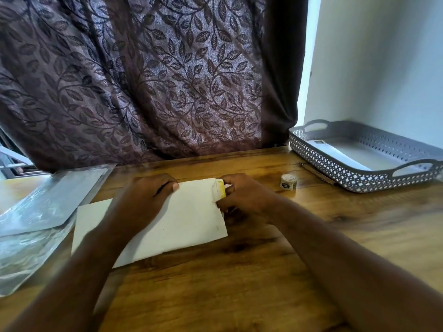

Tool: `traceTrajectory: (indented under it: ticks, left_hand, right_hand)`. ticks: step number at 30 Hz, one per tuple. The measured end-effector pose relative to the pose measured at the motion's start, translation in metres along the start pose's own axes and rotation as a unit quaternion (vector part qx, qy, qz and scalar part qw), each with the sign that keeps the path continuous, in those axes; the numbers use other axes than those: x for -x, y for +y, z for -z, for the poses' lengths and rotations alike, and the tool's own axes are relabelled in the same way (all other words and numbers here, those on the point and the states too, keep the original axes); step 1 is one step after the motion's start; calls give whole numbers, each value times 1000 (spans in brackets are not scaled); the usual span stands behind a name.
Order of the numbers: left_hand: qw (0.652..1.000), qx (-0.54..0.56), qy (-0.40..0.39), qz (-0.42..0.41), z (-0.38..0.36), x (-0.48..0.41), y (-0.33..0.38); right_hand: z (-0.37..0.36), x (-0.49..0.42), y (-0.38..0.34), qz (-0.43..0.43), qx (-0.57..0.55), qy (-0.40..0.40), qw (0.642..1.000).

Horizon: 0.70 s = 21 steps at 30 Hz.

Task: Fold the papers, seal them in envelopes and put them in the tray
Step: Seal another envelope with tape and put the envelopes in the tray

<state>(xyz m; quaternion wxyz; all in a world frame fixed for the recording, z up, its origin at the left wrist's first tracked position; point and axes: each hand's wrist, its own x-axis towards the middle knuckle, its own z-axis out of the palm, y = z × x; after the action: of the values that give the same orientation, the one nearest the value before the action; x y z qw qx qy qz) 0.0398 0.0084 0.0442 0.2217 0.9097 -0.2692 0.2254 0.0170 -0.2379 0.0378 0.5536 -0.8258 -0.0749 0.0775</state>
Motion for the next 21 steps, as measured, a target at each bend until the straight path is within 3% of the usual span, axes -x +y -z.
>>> traceTrajectory:
  ticks: [4,9,16,21]
  left_hand:
    - [1000,-15,18,15,1,-2,-5]
    - [998,22,24,46,-4,-1,-12]
    - [994,85,10,71,-5,-4,-14]
    - [993,64,-43,92,-14,-3,-15]
  right_hand:
    - [7,-2,-3,-11,7,-10,1000]
    - [5,-5,3,-2,-86,11,996]
    - [8,-8,5,26,-114,103,988]
    - [3,-9,8,70,-66,113,989]
